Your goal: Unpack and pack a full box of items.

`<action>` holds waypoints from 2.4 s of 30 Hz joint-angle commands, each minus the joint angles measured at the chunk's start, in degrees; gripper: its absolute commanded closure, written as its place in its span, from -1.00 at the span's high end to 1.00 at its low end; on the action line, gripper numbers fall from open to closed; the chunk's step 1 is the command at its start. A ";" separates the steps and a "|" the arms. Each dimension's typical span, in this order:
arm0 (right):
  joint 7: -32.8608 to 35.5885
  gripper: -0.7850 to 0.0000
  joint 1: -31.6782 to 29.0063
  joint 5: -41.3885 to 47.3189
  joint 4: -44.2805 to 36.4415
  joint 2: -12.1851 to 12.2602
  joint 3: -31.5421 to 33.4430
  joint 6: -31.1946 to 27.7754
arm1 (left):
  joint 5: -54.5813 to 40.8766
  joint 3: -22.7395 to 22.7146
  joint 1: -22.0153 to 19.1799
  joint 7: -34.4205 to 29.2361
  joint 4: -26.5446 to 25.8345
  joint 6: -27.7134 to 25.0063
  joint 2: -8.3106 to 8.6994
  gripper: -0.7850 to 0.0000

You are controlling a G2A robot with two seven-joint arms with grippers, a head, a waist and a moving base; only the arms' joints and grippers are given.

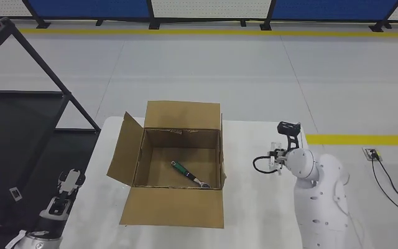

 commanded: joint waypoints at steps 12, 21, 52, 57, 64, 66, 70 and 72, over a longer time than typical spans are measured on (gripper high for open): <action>-6.73 -1.00 -2.88 -4.20 -29.04 -1.29 -27.18 -7.66 | -2.92 -2.69 3.21 1.90 0.52 -2.41 -0.18 1.00; -2.77 -1.00 13.86 -1.45 -8.06 -4.67 -41.31 -6.08 | -4.87 -4.11 4.65 2.44 1.84 -3.89 -0.31 1.00; -12.97 -0.54 36.50 16.96 61.53 -18.26 -55.92 -6.32 | -5.64 -5.21 4.95 1.00 1.94 -4.24 -0.36 1.00; -14.24 -0.46 37.16 17.31 64.04 -18.85 -55.58 -6.87 | -5.45 -5.18 4.91 1.20 1.91 -4.16 -0.38 1.00; -15.13 -0.36 37.96 17.44 66.24 -19.45 -55.17 -7.62 | -5.18 -5.09 5.13 1.64 1.73 -4.15 -0.46 1.00; -15.27 -0.33 38.19 17.27 66.58 -19.62 -55.12 -7.44 | -5.23 -5.11 5.20 1.83 1.65 -4.16 -0.48 1.00; -15.73 -0.28 38.61 17.08 66.68 -19.80 -54.83 -7.34 | -5.19 -5.11 5.35 1.93 1.51 -4.20 -0.52 1.00; -15.81 -0.24 38.73 16.67 66.52 -19.83 -54.78 -7.20 | -5.05 -5.14 5.42 1.99 1.43 -4.15 -0.53 1.00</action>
